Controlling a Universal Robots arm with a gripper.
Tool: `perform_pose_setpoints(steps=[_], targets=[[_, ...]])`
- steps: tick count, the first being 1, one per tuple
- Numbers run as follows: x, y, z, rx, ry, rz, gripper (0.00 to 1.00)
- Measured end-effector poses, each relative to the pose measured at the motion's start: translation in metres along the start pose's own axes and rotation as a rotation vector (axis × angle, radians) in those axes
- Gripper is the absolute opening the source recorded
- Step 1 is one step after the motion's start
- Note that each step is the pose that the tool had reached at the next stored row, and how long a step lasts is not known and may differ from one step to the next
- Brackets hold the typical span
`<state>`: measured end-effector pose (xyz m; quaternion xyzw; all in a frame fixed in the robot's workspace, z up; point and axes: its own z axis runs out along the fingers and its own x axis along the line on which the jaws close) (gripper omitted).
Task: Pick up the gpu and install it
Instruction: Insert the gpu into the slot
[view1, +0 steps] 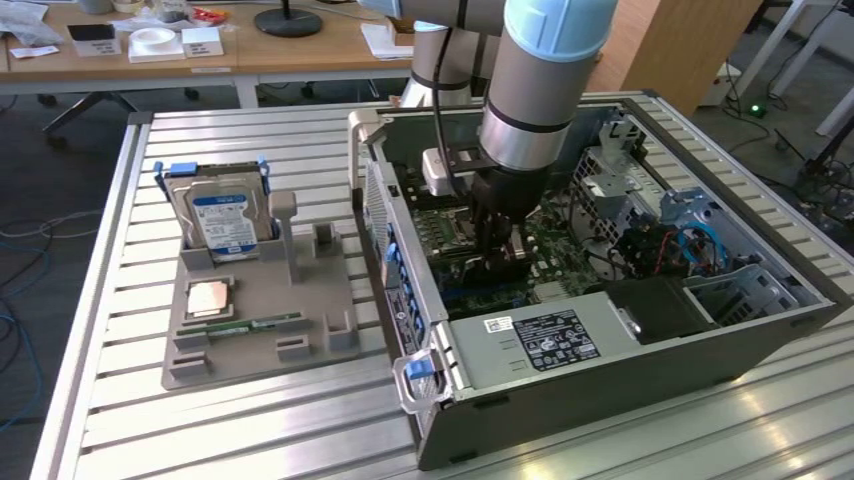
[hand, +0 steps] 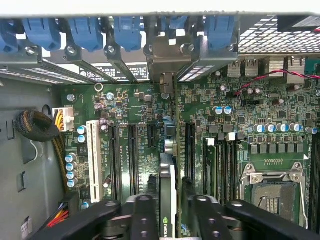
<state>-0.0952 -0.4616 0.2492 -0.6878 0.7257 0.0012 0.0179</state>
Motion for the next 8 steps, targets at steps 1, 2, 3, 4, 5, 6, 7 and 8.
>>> perform_pose_setpoints(steps=[1, 2, 3, 4, 5, 6, 7, 8], targets=[[0.0, 0.0, 0.0, -0.0001, 0.0002, 0.0, 0.32], [0.0, 0.0, 0.0, -0.0001, 0.0002, 0.0, 0.26], [0.0, 0.0, 0.0, 0.0, 0.0001, 0.0, 0.26], [0.0, 0.0, 0.0, 0.0, 0.0001, 0.0, 0.26], [0.0, 0.0, 0.0, -0.0001, 0.0001, 0.0, 0.26], [0.0, 0.0, 0.0, 0.0, 0.0, 0.0, 0.26], [0.0, 0.0, 0.0, 0.0, 0.0001, 0.0, 0.26], [0.0, 0.0, 0.0, 0.0, 0.0001, 0.0, 0.26]])
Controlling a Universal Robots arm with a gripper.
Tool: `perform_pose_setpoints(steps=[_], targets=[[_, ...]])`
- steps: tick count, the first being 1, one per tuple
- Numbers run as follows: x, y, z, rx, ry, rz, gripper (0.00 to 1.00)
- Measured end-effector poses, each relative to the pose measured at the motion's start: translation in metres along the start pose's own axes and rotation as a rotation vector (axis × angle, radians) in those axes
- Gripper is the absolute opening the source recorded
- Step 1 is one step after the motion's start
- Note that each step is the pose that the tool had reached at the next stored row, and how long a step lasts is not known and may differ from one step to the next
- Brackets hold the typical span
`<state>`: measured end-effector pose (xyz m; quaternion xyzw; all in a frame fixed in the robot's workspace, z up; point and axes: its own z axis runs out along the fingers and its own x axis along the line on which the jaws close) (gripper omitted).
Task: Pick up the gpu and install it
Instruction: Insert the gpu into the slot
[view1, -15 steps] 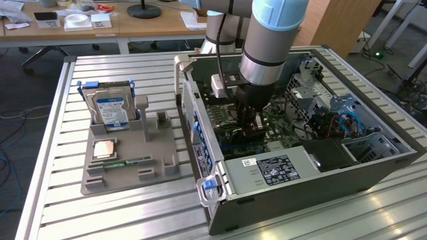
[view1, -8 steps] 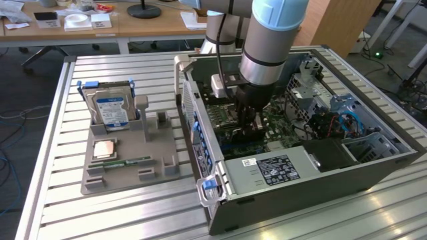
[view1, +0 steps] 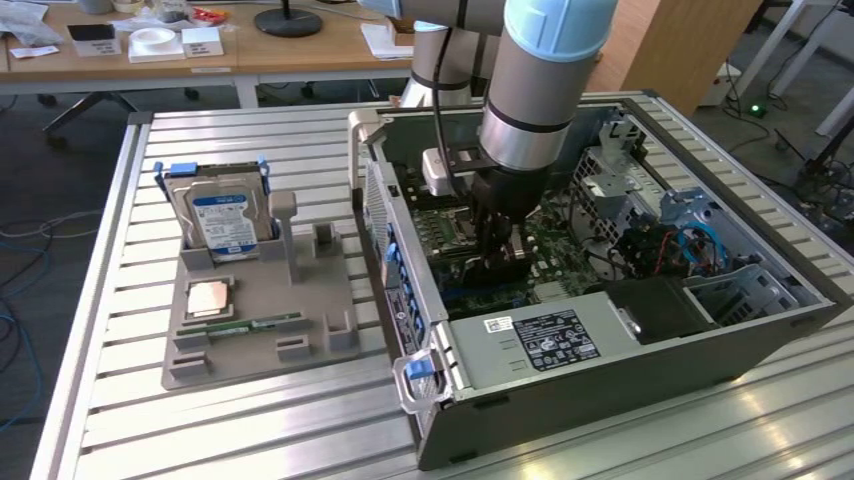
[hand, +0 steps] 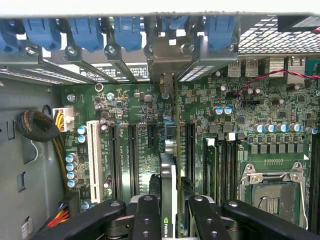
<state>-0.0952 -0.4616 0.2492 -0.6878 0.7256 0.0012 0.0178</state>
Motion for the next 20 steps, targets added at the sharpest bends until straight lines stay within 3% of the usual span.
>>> perform_pose_setpoints(steps=[20], targets=[[0.0001, 0.002, 0.0008, 0.0006, 0.0005, 0.0, 0.26]])
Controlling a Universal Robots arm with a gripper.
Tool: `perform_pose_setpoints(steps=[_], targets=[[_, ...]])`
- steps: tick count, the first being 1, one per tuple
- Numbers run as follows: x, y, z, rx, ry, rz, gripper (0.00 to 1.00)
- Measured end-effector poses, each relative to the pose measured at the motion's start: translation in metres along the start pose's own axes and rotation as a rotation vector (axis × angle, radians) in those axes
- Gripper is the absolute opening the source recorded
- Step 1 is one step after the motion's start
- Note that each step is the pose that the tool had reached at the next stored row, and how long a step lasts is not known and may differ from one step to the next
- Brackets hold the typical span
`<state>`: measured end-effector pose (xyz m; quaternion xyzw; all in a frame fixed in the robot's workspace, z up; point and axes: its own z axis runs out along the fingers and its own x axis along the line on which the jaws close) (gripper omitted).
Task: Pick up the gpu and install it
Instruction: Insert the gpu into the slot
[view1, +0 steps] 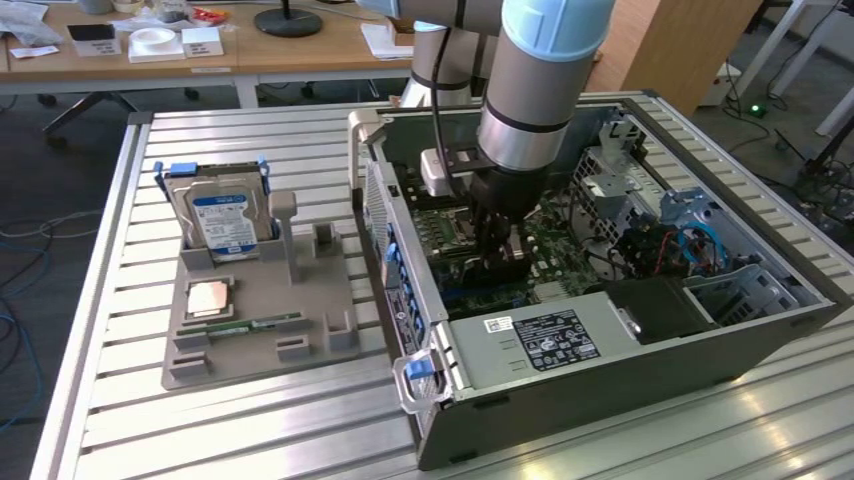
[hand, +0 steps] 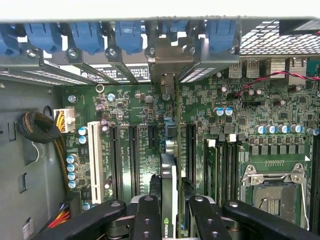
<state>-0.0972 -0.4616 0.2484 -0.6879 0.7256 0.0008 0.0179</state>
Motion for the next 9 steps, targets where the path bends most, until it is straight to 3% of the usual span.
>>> perform_pose_setpoints(steps=[9], targets=[[0.0, 0.0, 0.0006, 0.0001, -0.0002, 0.0, 0.26]])
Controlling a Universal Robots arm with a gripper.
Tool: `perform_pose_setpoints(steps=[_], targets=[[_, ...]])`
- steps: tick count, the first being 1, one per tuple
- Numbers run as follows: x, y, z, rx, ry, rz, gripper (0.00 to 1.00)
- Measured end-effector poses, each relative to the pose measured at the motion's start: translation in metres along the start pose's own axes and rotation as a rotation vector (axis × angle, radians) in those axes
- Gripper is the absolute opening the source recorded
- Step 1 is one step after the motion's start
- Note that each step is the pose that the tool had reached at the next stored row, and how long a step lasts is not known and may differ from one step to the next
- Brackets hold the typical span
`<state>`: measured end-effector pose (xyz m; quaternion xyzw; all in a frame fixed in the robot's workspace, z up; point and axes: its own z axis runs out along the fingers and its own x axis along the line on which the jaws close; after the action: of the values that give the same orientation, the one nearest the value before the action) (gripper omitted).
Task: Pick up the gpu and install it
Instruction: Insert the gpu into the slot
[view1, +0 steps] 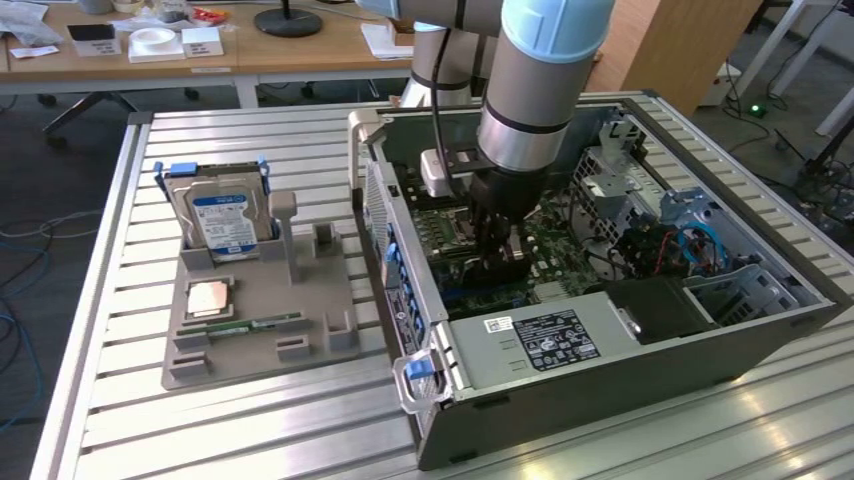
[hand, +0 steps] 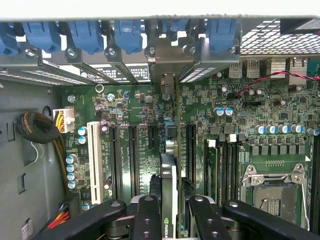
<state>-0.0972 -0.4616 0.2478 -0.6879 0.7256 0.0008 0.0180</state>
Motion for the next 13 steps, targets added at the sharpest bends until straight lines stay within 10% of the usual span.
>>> perform_pose_setpoints(steps=[13], targets=[[0.0, 0.0, 0.0009, 0.0001, -0.0002, 0.0, 0.26]])
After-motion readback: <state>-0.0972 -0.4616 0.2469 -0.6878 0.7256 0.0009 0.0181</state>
